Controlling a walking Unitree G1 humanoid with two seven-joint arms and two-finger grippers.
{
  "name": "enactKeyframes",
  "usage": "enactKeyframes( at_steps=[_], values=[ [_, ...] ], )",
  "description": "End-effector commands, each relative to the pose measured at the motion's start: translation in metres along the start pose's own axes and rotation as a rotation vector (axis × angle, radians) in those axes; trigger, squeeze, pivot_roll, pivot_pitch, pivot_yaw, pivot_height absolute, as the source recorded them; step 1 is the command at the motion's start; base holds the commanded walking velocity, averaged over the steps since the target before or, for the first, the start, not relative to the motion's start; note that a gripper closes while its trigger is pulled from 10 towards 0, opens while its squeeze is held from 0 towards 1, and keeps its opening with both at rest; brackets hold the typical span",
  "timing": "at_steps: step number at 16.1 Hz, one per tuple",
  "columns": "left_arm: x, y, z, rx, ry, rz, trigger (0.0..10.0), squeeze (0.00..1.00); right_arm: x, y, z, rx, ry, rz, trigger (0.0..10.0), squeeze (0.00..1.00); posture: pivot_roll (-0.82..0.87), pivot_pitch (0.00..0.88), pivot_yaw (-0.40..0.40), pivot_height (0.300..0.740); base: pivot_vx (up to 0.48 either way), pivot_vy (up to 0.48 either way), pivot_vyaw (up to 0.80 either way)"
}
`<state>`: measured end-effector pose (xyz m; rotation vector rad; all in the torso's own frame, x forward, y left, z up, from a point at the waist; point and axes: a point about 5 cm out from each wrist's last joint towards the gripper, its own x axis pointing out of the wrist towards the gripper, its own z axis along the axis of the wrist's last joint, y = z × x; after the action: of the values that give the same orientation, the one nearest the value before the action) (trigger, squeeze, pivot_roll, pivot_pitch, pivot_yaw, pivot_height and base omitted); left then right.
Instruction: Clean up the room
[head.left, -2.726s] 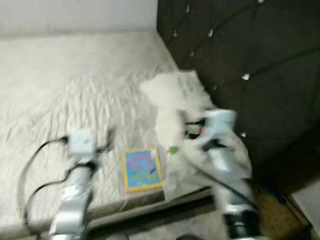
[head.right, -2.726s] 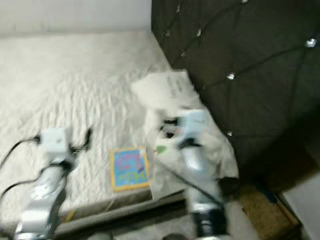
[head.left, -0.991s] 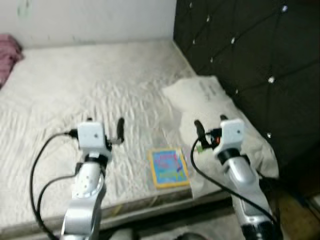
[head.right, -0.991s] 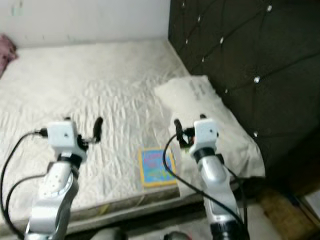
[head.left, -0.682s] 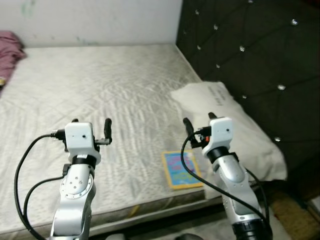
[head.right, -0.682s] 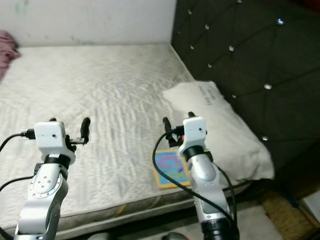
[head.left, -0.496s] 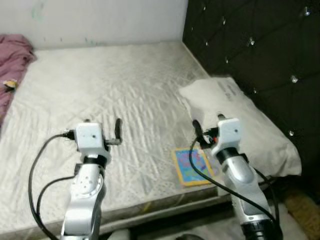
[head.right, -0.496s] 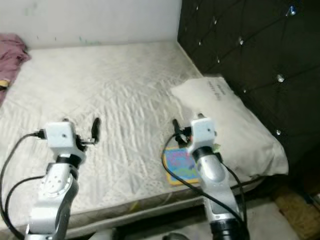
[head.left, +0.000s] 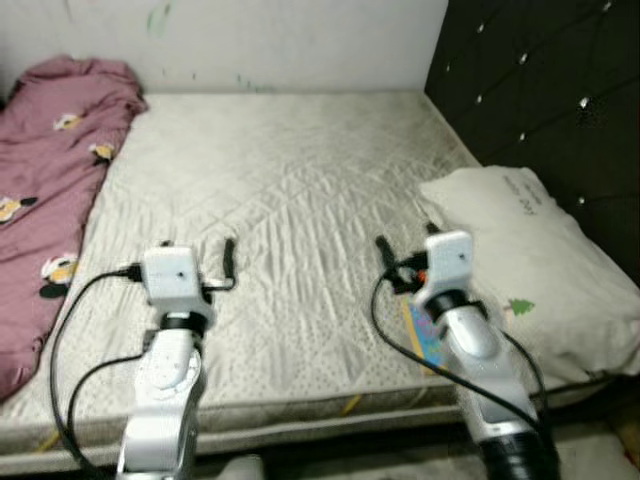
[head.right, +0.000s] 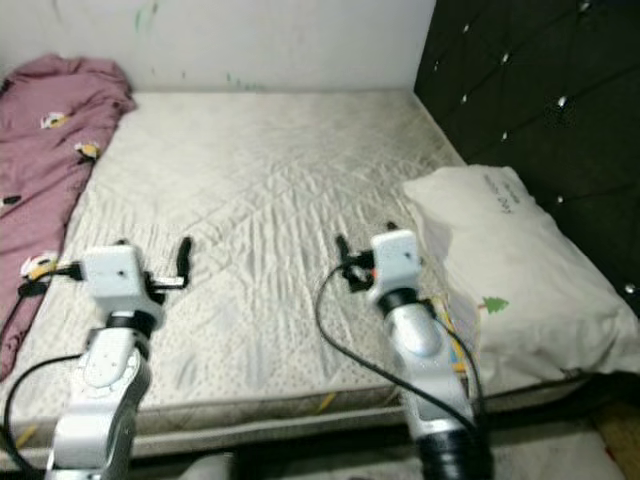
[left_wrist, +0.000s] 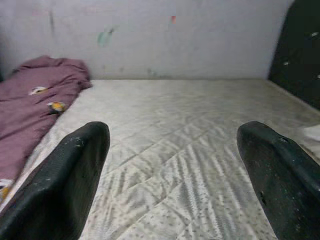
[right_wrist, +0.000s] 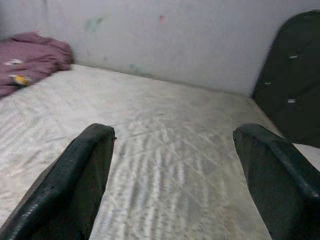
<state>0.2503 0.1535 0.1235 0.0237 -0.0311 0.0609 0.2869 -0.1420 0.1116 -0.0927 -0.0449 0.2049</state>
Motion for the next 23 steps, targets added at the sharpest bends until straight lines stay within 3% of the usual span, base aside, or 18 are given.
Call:
enactKeyframes(
  at_steps=[1, 23],
  values=[
    [0.0012, 0.0047, -0.0005, 0.008, 0.007, 0.016, 10.0, 0.00, 0.0026, 0.0025, 0.0026, 0.001, -0.008, 0.006, 10.0, 0.00, 0.04, 0.000, -0.055, 0.740, 0.000, 0.476, 0.00],
    [0.0038, 0.0041, 0.0004, -0.020, 0.007, 0.018, 10.0, 0.00, 0.0043, 0.0012, 0.0002, -0.001, 0.017, 0.011, 10.0, 0.00, 0.03, 0.000, -0.057, 0.740, 0.000, 0.473, 0.00]
  ],
)
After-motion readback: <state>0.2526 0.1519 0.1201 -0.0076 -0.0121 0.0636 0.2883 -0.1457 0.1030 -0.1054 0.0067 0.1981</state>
